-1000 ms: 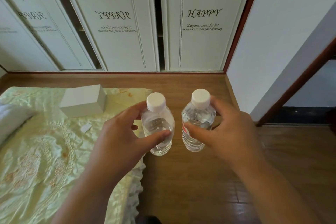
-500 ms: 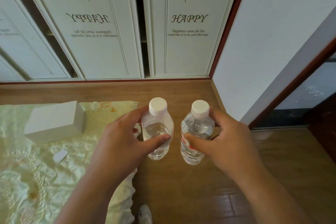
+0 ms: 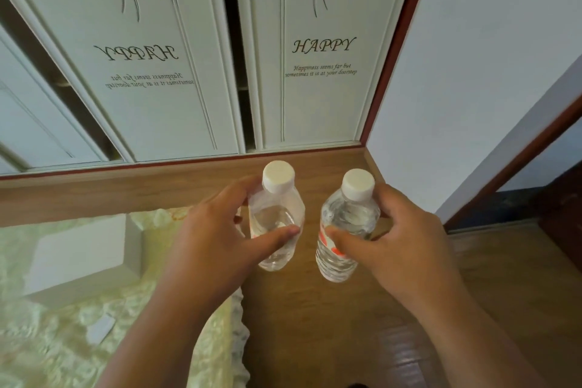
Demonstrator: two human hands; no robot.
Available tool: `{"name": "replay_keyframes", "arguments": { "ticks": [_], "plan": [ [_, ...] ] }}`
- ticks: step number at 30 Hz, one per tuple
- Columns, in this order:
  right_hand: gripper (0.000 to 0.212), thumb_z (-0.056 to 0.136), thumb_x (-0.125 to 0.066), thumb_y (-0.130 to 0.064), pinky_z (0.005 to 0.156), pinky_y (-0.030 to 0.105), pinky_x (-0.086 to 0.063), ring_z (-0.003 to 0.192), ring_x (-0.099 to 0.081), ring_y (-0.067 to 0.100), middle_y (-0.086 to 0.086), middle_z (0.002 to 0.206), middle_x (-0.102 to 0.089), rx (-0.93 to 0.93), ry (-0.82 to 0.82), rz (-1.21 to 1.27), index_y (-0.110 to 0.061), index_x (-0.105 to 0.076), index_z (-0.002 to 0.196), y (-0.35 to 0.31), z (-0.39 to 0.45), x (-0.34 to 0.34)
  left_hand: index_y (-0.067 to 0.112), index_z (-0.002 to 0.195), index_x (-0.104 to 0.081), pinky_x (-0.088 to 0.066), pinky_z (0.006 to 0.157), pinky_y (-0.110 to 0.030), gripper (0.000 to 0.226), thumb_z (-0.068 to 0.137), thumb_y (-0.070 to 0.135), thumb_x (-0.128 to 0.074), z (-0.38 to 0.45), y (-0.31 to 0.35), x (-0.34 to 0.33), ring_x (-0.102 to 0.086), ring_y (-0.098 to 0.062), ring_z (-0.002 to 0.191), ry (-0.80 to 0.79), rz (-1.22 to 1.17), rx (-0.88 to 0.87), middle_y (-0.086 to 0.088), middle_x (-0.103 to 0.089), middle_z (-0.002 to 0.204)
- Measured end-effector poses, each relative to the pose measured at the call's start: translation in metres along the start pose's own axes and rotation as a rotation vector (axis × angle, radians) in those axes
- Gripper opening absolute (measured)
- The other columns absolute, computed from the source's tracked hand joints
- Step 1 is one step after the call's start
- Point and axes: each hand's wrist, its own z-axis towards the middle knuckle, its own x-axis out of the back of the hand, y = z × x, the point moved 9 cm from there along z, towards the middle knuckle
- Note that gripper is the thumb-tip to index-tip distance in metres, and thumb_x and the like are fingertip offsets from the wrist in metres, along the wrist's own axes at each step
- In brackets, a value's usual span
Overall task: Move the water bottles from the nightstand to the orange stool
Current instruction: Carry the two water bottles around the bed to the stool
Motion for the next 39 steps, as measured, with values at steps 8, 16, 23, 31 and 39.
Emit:
{"name": "replay_keyframes", "arguments": {
  "ticks": [8,16,23,31,39],
  "plan": [
    [0.075,0.062,-0.065,-0.077,0.086,0.027,-0.054,0.102,-0.065,0.007,-0.025,0.122,-0.063,0.072,-0.083,0.068,-0.045,-0.052,0.128,-0.011,0.084,-0.035,0.053,0.128,-0.049,-0.043,0.072,-0.019,0.074,0.061,0.072,-0.072,0.052,-0.022,0.009,-0.059,-0.002,0.097,0.075,0.056,0.08,0.033,-0.059,0.11],
    [0.07,0.067,-0.075,-0.066,0.083,0.024,-0.051,0.101,-0.065,0.006,-0.025,0.124,-0.062,0.2,-0.192,0.145,-0.046,-0.052,0.13,-0.016,0.187,-0.039,0.055,0.13,-0.047,-0.046,0.069,-0.021,0.077,0.06,0.073,-0.073,0.114,-0.01,0.008,-0.059,0.002,0.092,0.21,0.111,0.177,0.037,-0.058,0.104],
    [0.071,0.064,-0.072,-0.071,0.066,0.007,-0.036,0.078,-0.057,-0.013,-0.045,0.097,-0.049,0.3,-0.22,0.182,-0.048,-0.05,0.128,-0.007,0.26,-0.025,0.055,0.129,-0.048,-0.042,0.065,-0.015,0.075,0.061,0.072,-0.074,0.16,0.01,-0.013,-0.058,0.005,0.089,0.293,0.133,0.24,0.041,-0.054,0.101],
    [0.073,0.068,-0.076,-0.065,0.068,0.006,-0.032,0.082,-0.054,-0.011,-0.031,0.112,-0.057,0.304,-0.241,0.156,-0.046,-0.05,0.132,0.019,0.309,-0.009,0.051,0.13,-0.05,-0.039,0.066,-0.011,0.077,0.06,0.071,-0.074,0.211,0.028,-0.039,-0.059,0.005,0.089,0.274,0.125,0.248,0.035,-0.06,0.106],
    [0.069,0.069,-0.078,-0.063,0.073,0.007,-0.037,0.088,-0.057,-0.01,-0.034,0.109,-0.056,0.224,-0.174,0.152,-0.045,-0.053,0.13,0.053,0.35,-0.007,0.051,0.129,-0.052,-0.047,0.07,-0.02,0.075,0.06,0.07,-0.077,0.273,0.02,-0.071,-0.06,0.0,0.091,0.174,0.079,0.213,0.031,-0.061,0.109]
  ]
}}
